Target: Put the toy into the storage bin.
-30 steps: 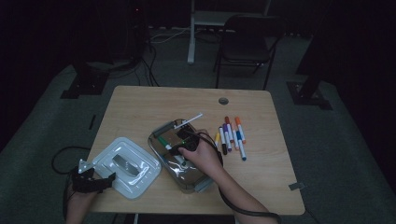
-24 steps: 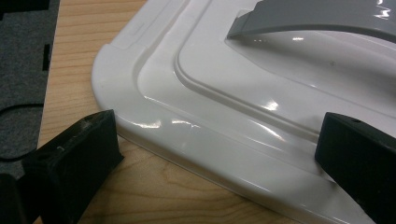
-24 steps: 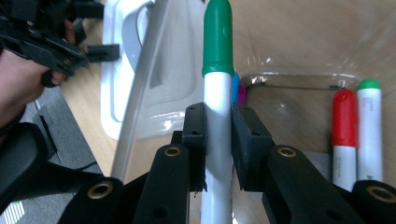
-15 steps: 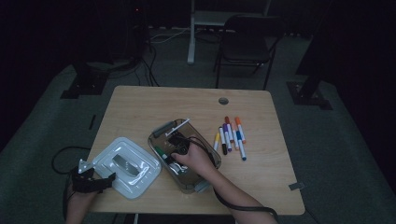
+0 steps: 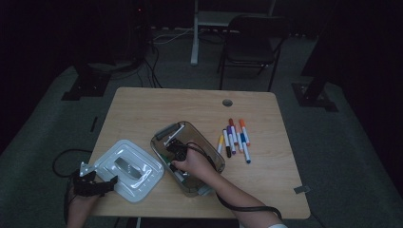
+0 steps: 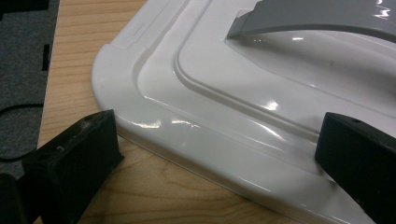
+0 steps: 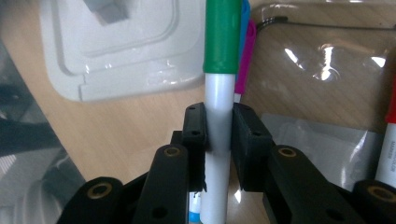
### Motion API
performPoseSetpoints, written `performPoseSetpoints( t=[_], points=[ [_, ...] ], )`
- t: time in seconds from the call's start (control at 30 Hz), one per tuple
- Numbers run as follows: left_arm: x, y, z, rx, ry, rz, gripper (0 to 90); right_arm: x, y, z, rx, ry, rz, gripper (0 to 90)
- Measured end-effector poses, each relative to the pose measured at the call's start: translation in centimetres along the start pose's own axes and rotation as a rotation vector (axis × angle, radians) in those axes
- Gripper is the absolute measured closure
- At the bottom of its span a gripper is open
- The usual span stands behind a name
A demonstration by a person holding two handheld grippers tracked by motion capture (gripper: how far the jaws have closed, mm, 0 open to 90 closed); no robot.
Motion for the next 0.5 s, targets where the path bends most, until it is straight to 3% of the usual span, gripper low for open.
performPoseSetpoints(
  t=[0.23,0.5],
  points=[
    [0.0,0.0,0.0,0.0,0.001,0.0,0.5,0.1,0.6,0.0,-0.017,-0.016,0.043,71.0],
    [0.0,0.0,0.0,-0.001,0.001,0.0,0.5,-0.1,-0.5,-0.5,-0.022,-0.006,-0.004,68.5]
  ],
)
Point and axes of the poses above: each handheld gripper's, and its own axes: y roughly forward along the jaws, x roughly out of its top, z roughly to its left, the point moved 3 cm from there along y, roughly forward along the jaws, and after that the axes turned 13 degrees about z, right-handed, at the moved point
